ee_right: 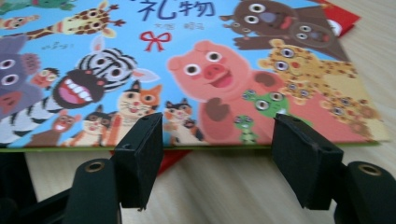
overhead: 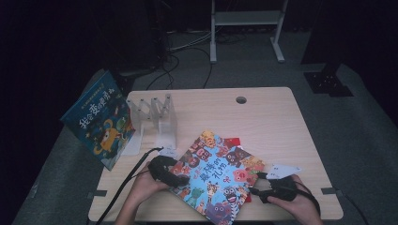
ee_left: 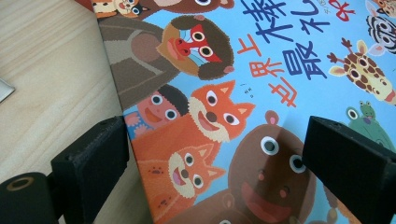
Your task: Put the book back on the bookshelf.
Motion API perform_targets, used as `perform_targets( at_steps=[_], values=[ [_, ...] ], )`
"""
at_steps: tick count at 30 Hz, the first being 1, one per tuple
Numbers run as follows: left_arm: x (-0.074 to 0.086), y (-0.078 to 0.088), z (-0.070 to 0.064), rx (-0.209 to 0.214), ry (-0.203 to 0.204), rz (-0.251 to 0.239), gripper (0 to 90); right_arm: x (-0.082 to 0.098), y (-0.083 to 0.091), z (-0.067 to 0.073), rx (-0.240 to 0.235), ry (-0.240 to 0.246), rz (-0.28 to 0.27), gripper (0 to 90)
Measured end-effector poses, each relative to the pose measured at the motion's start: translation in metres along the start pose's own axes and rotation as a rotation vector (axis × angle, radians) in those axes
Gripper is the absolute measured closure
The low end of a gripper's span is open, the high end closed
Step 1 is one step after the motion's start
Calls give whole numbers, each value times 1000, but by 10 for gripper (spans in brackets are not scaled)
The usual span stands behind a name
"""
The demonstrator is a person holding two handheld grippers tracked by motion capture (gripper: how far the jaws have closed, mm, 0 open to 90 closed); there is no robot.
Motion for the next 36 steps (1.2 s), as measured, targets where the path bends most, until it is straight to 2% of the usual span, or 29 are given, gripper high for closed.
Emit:
perform_targets(
  at_steps=[7,15,16,26,29,30,36],
  values=[
    [0,0,1,3,-3,8,56,-2,-2,-1,-10,12,-2,328],
    [-6,0,14,-2,0,22,24,-11,-12,-4,-30,21,-14,328],
    [-8,1,19,0,5,21,19,-14,-16,-5,-33,36,-7,327],
    [-13,3,41,5,33,10,0,-30,-33,-8,-49,56,-8,327],
    [-11,5,45,18,51,9,0,-34,-37,-8,-50,63,-5,327],
    [-9,4,46,42,65,22,0,-35,-39,-8,-51,64,-5,328],
    [-11,4,45,38,73,31,0,-36,-40,-7,-52,57,-4,334]
  ],
)
Point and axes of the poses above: each handheld gripper's, and its own axes: y roughly backward along the jaws, x roughly out of its underside, z roughly to its left, the point moved 7 cm from there along -y, roughly forward along the jaws, and after that the axes turned 14 degrees about y, right-handed, at the moved point
